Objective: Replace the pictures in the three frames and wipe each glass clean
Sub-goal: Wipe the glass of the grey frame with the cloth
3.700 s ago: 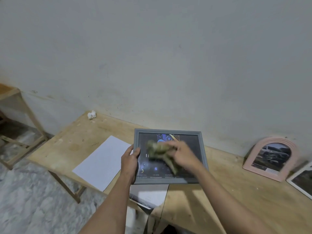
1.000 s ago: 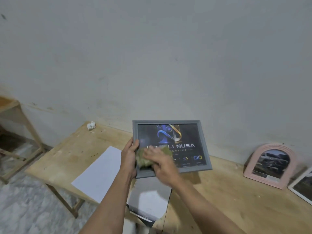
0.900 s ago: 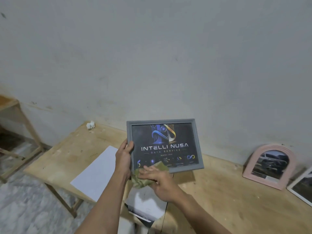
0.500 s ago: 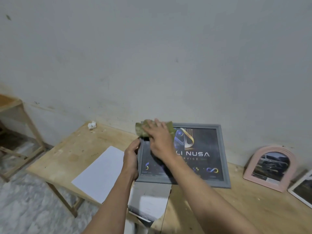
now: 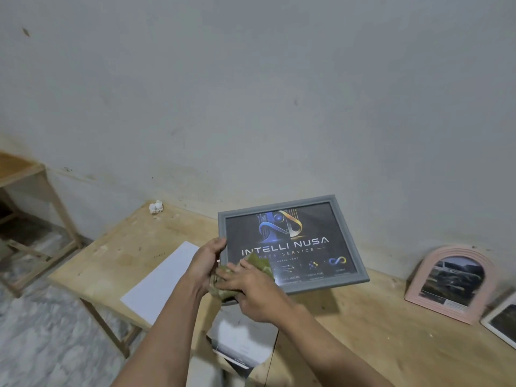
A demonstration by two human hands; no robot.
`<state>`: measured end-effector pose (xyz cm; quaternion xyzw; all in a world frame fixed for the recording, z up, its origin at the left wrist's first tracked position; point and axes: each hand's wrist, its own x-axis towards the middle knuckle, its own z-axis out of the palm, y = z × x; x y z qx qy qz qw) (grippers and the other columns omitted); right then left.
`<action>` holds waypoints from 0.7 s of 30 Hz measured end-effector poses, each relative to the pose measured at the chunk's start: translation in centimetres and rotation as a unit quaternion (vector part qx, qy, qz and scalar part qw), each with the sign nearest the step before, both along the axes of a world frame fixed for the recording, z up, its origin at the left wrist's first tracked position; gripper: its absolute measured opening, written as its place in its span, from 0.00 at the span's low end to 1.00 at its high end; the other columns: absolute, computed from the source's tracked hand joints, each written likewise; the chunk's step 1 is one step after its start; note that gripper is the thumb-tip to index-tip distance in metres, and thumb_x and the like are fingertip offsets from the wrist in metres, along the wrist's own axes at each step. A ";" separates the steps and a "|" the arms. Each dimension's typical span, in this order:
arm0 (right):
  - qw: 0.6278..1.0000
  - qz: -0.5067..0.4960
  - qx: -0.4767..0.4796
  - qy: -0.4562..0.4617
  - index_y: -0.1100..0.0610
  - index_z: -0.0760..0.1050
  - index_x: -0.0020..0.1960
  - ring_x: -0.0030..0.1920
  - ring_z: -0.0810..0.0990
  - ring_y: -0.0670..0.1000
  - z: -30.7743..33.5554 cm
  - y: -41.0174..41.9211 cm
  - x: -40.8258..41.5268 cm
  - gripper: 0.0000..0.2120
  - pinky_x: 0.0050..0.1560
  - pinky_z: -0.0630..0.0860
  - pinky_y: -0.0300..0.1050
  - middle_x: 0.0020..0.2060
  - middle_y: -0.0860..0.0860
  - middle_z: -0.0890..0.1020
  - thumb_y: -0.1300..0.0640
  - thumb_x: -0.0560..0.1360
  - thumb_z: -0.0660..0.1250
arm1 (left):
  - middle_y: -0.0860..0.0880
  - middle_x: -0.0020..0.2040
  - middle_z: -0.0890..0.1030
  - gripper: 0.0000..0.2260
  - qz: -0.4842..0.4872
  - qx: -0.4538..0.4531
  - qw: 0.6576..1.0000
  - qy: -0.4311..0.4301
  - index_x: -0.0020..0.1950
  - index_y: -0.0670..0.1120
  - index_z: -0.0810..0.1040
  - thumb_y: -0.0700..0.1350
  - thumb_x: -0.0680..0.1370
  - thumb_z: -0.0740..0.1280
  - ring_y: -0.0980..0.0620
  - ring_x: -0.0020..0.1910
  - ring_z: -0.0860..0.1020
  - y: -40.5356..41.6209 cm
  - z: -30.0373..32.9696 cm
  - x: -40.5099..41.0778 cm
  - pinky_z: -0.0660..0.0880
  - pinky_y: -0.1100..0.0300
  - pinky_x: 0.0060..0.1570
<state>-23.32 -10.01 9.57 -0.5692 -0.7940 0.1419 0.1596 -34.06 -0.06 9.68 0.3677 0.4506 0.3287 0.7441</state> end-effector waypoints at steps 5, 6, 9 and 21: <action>0.990 0.023 -0.131 0.048 0.51 0.81 0.58 0.68 0.72 0.47 0.3 -1.3 2.1 0.26 0.73 0.62 0.48 0.62 0.46 0.79 0.71 0.69 0.58 | 0.43 0.46 0.84 0.10 0.047 0.031 0.998 0.041 0.52 0.43 0.79 0.45 0.84 0.60 0.47 0.41 0.81 -0.5 -0.9 0.5 0.78 0.55 0.39; 0.986 0.000 -0.152 0.072 0.50 0.82 0.57 0.64 0.76 0.46 1.2 -1.2 2.5 0.24 0.68 0.69 0.48 0.58 0.47 0.82 0.70 0.69 0.59 | 0.43 0.47 0.84 0.10 0.057 0.053 0.995 0.066 0.52 0.42 0.78 0.44 0.84 0.60 0.47 0.41 0.81 -0.7 -0.9 0.7 0.77 0.56 0.38; 0.974 -0.082 -0.084 0.194 0.52 0.82 0.55 0.56 0.80 0.46 5.1 0.7 3.4 0.25 0.62 0.75 0.47 0.53 0.48 0.84 0.71 0.68 0.57 | 0.43 0.41 0.82 0.08 0.073 0.130 0.983 0.105 0.46 0.42 0.78 0.40 0.82 0.61 0.45 0.40 0.79 -1.2 -0.5 1.6 0.77 0.61 0.37; 0.993 -0.099 0.060 -0.001 0.52 0.83 0.54 0.71 0.69 0.49 7.6 6.5 9.9 0.28 0.71 0.66 0.49 0.65 0.45 0.76 0.74 0.64 0.57 | 0.42 0.49 0.87 0.12 0.059 0.174 0.983 0.018 0.50 0.44 0.86 0.44 0.83 0.63 0.42 0.50 0.84 -2.3 0.2 1.2 0.79 0.46 0.54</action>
